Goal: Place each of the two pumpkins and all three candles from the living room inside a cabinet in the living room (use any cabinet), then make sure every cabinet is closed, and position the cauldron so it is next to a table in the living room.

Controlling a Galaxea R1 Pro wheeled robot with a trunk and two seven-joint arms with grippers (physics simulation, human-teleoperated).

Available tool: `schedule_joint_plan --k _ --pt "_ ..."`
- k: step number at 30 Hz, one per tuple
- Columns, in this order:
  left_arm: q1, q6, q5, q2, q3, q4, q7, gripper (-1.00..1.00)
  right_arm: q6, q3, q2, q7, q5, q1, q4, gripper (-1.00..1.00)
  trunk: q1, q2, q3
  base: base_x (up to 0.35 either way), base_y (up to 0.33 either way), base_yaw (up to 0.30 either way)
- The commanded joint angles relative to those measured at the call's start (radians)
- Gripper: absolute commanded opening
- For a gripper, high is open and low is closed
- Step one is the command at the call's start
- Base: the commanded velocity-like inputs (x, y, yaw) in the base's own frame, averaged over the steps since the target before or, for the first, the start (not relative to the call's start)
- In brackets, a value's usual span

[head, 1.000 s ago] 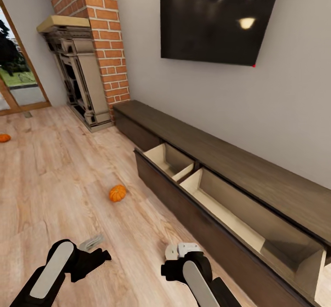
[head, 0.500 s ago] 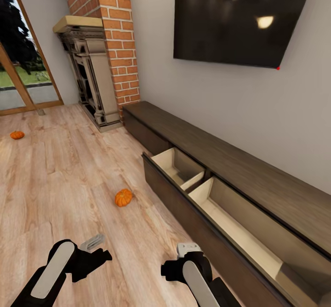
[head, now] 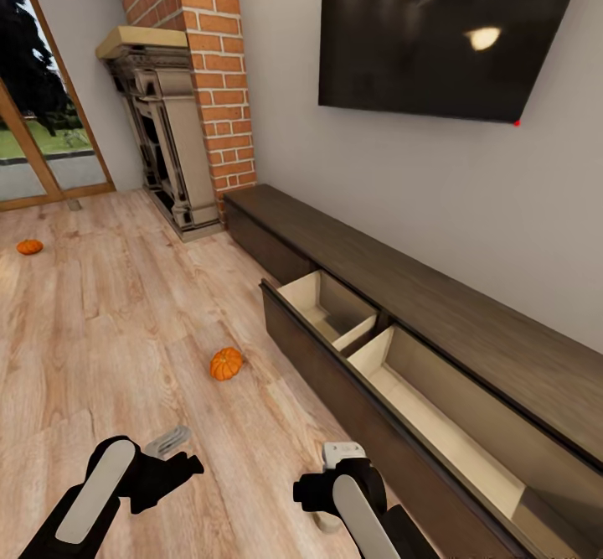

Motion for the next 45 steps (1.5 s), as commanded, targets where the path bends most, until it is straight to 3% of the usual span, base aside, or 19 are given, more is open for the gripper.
schedule_joint_plan --k 1,12,29,45 --pt "0.0 0.0 0.0 0.0 0.0 0.0 0.0 1.0 0.0 0.0 0.0 0.0 0.0 0.0 0.0 1.0 0.004 -0.007 -0.003 0.001 0.0 0.0" --pt "0.0 -0.003 -0.001 -0.001 0.006 0.0 0.006 1.0 -0.01 0.0 0.0 -0.002 0.002 0.0 0.0 1.0 0.046 -0.084 -0.038 0.0 0.0 0.005" --pt "0.0 -0.003 -0.001 -0.001 0.018 0.0 0.006 1.0 -0.012 -0.002 0.0 -0.001 0.002 0.0 0.0 1.0 0.111 -0.203 -0.091 0.0 0.0 0.163" --pt "0.0 0.003 -0.001 0.005 0.035 0.0 0.002 1.0 -0.009 -0.002 0.0 -0.028 0.0 0.0 -0.01 1.0 0.112 -0.203 -0.099 0.0 0.052 0.001"
